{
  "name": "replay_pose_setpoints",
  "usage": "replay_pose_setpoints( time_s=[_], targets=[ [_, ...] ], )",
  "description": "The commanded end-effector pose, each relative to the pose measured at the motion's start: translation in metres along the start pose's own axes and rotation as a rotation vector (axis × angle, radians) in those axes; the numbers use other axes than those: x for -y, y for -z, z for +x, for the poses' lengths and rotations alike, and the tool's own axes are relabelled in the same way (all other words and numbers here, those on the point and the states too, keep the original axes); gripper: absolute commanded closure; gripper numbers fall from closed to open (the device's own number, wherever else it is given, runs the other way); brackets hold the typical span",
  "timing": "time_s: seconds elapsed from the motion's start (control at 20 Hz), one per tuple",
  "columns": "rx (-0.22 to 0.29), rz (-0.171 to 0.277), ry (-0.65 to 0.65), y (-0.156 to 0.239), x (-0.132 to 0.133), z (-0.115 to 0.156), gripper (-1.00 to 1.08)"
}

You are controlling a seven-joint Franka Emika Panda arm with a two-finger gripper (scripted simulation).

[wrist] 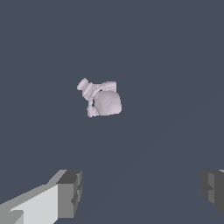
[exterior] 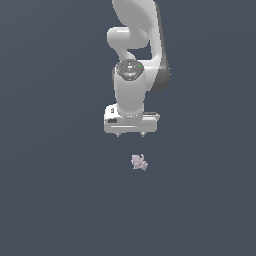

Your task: Pick up the object and move it to a goal position.

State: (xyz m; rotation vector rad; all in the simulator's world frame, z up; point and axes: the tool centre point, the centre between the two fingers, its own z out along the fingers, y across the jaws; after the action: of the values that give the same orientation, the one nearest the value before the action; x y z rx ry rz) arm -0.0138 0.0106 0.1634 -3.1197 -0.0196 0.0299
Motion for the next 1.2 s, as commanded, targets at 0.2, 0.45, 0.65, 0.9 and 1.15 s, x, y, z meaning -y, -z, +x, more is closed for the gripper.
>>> replay_pose_setpoints(
  time_s=[0.2, 0.45, 0.65, 0.9, 1.15],
  targets=[
    [-0.004, 0.004, -0.002, -0.002, -0.001, 0.001, -0.92],
    [-0.010, 0.011, -0.008, -0.005, -0.002, 0.003, -0.92],
    [-0.010, 0.010, -0.005, -0.006, -0.001, 0.004, -0.92],
    [-0.010, 0.005, 0.016, -0.013, 0.003, 0.013, -0.92],
    [-0.012, -0.005, 0.057, -0.027, 0.012, 0.029, -0.92]
  ],
)
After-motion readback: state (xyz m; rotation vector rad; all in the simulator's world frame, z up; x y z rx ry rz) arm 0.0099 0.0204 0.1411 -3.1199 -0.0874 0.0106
